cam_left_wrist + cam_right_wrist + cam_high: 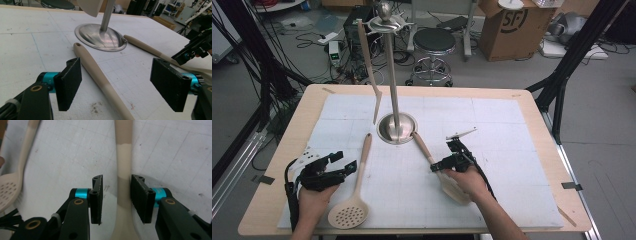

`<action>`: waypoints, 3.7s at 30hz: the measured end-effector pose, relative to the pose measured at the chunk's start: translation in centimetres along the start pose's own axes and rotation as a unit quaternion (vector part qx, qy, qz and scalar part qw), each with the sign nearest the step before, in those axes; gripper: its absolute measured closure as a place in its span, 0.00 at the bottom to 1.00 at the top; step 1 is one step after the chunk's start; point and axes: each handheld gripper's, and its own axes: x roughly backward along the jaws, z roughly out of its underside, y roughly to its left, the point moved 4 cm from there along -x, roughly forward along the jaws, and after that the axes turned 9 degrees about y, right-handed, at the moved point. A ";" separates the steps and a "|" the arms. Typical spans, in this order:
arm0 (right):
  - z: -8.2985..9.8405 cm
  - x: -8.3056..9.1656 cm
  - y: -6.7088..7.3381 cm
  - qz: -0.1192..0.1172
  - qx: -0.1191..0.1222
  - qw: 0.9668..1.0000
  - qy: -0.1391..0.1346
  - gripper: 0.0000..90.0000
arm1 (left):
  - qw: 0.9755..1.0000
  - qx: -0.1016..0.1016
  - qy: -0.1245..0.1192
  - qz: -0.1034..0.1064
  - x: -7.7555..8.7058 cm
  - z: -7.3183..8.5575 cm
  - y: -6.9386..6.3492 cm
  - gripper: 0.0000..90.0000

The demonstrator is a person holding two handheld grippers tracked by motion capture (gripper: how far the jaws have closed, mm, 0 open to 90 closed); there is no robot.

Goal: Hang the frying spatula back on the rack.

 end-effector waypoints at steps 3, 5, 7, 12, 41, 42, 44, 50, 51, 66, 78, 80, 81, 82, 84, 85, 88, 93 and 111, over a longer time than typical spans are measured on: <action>0.1 -0.2 0.4 0.021 0.008 1.000 -0.002 0.71 | 1.000 -0.002 0.002 0.000 -0.1 0.0 -0.1 0.29; 0.1 -0.3 0.6 0.033 0.015 0.999 -0.004 0.71 | 1.000 -0.004 0.003 0.001 -0.1 0.0 -0.2 0.29; 0.2 -0.3 0.7 0.044 0.018 0.999 -0.007 0.74 | 1.000 -0.004 0.004 0.001 -0.2 0.0 -0.2 0.29; 0.5 -0.4 0.0 0.038 0.014 0.999 -0.026 0.84 | 1.000 -0.004 0.005 0.001 -0.2 0.1 -0.3 0.29; 0.8 1.5 -1.2 -0.059 -0.007 0.995 -0.073 0.87 | 1.000 -0.001 0.004 -0.001 -0.1 0.1 0.0 0.29; 0.8 1.6 -1.2 -0.060 -0.006 0.995 -0.076 0.87 | 1.000 -0.001 0.004 -0.001 -0.1 0.1 -0.1 0.29; 0.8 1.8 -1.1 -0.066 -0.001 0.994 -0.083 0.87 | 1.000 0.000 0.004 -0.001 0.0 0.1 0.0 0.29; 0.7 2.4 -0.5 -0.082 0.011 0.992 -0.097 0.87 | 1.000 0.000 0.005 -0.002 0.0 0.2 0.0 0.29; 0.6 2.5 -0.4 -0.083 0.013 0.991 -0.103 0.87 | 1.000 -0.001 0.005 -0.003 0.0 0.2 0.1 0.29; -1.3 5.3 2.5 -0.104 0.051 0.981 -0.157 0.87 | 1.000 0.001 0.002 -0.003 0.1 0.1 0.1 0.29; -2.4 7.1 4.7 -0.115 0.087 0.963 -0.226 0.87 | 1.000 0.002 0.000 -0.002 0.2 0.1 0.2 0.29; -2.5 7.4 4.8 -0.121 0.090 0.959 -0.241 0.87 | 1.000 0.002 0.000 -0.002 0.2 0.1 0.2 0.29; -2.6 7.5 4.9 -0.121 0.093 0.958 -0.245 0.87 | 1.000 0.002 0.000 -0.002 0.2 0.1 0.2 0.29; -2.6 7.7 5.0 -0.118 0.096 0.956 -0.252 0.87 | 1.000 0.002 0.000 -0.002 0.2 0.1 0.2 0.29; -2.7 7.9 5.2 -0.121 0.101 0.952 -0.264 0.87 | 1.000 0.002 -0.001 -0.002 0.2 0.1 0.2 0.29; -2.7 8.0 5.4 -0.121 0.103 0.950 -0.269 0.87 | 1.000 0.000 -0.001 -0.002 0.2 0.1 0.2 0.29; -2.7 8.3 5.9 -0.117 0.110 0.947 -0.280 0.87 | 1.000 0.000 0.000 -0.002 0.2 0.1 0.2 0.29; -2.7 8.8 6.3 -0.120 0.117 0.941 -0.294 0.87 | 1.000 0.002 -0.001 -0.002 0.2 0.1 0.1 0.29; -3.0 10.8 10.1 -0.099 0.160 0.914 -0.360 0.87 | 1.000 0.002 -0.004 0.000 0.3 0.0 0.2 0.29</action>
